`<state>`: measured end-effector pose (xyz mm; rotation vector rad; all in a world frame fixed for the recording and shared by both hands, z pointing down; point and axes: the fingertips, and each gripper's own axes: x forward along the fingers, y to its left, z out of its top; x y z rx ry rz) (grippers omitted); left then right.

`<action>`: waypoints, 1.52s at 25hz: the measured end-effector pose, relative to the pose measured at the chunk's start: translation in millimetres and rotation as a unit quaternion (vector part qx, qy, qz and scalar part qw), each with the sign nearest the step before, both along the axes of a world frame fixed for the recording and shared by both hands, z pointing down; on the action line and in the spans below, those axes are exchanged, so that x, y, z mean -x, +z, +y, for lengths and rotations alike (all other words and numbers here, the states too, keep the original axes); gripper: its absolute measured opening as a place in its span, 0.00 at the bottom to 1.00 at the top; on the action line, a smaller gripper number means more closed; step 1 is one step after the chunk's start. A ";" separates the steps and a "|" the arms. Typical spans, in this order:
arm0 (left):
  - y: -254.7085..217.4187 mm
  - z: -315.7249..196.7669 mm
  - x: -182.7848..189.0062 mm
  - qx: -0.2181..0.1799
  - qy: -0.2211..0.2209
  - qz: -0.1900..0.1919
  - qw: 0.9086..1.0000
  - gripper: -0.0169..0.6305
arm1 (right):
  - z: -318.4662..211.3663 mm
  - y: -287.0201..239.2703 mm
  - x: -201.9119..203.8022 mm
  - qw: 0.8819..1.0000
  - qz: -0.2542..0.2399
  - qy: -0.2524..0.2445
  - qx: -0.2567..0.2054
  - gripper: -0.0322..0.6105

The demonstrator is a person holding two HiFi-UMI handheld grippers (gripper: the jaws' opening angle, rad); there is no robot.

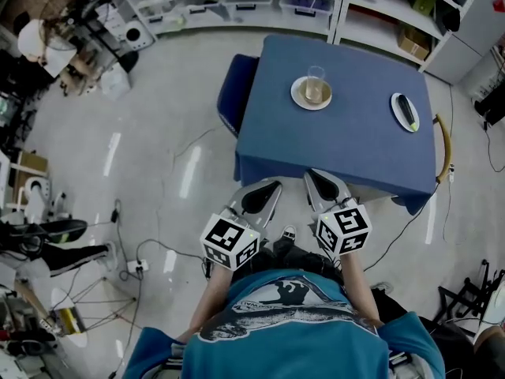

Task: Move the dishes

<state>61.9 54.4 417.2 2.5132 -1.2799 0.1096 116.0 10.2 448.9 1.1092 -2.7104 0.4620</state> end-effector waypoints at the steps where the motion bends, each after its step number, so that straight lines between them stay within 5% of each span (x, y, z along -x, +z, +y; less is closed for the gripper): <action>1: -0.1 -4.8 -1.2 0.002 0.000 -0.001 1.000 0.05 | -4.2 -0.1 -0.4 1.000 -0.001 -0.001 0.002 0.05; 21: 2.6 -69.1 21.9 0.019 0.043 -0.013 0.999 0.05 | -59.8 15.0 13.8 0.998 -0.018 0.047 0.031 0.05; 38: 0.9 -202.9 82.5 0.006 0.196 -0.013 0.981 0.05 | -186.2 35.3 69.2 0.983 0.017 0.177 0.039 0.08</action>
